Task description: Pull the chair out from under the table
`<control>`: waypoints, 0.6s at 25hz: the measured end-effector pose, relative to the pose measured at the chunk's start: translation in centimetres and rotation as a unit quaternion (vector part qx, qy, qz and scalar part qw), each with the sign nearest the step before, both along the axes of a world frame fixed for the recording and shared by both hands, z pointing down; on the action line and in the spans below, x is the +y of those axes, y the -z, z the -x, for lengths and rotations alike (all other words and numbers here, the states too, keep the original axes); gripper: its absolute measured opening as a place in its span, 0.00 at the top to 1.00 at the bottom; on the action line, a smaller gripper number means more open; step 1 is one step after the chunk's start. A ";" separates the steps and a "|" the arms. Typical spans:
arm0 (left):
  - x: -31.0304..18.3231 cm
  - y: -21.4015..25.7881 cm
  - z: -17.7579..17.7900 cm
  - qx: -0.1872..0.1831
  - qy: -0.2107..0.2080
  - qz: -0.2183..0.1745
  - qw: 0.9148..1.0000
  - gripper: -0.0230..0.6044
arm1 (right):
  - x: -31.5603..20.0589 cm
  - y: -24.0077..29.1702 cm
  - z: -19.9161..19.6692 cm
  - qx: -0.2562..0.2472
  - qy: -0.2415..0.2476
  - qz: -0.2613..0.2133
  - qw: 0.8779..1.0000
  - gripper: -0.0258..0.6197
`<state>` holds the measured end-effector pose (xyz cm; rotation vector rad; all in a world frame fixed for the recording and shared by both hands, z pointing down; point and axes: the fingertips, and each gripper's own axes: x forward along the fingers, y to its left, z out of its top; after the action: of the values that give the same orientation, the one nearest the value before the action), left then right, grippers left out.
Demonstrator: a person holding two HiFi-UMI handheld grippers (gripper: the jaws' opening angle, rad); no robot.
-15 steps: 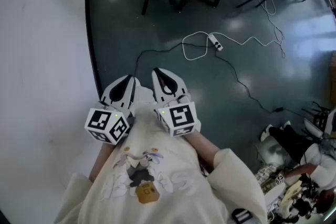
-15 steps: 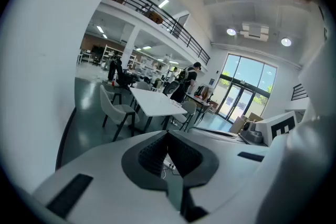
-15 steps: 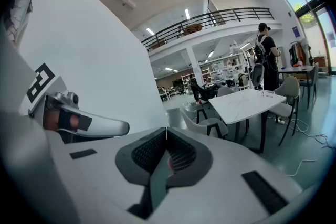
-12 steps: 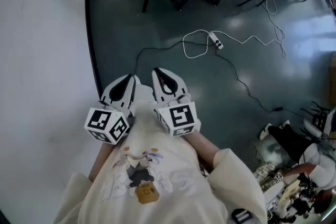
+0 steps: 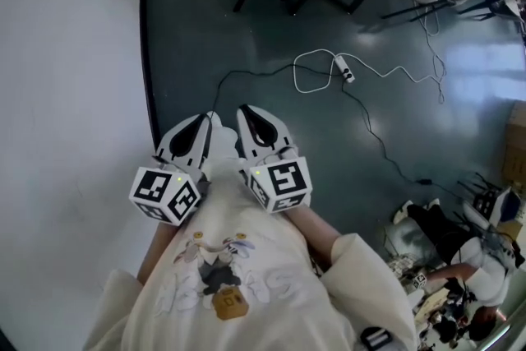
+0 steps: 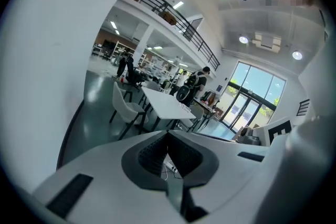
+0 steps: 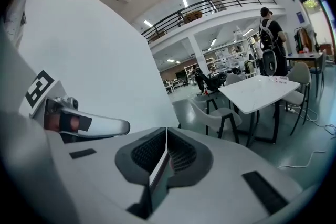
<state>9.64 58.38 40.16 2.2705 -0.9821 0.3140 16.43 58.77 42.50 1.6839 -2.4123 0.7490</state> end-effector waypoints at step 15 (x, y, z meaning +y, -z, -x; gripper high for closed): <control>-17.0 -0.1 13.2 0.036 0.041 0.000 0.999 0.95 | -15.5 -0.2 9.2 0.036 -0.014 0.022 0.999 0.94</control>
<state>-3.56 41.39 40.25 2.2181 -1.0341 0.1971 7.23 43.23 42.74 1.7010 -2.3129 0.7261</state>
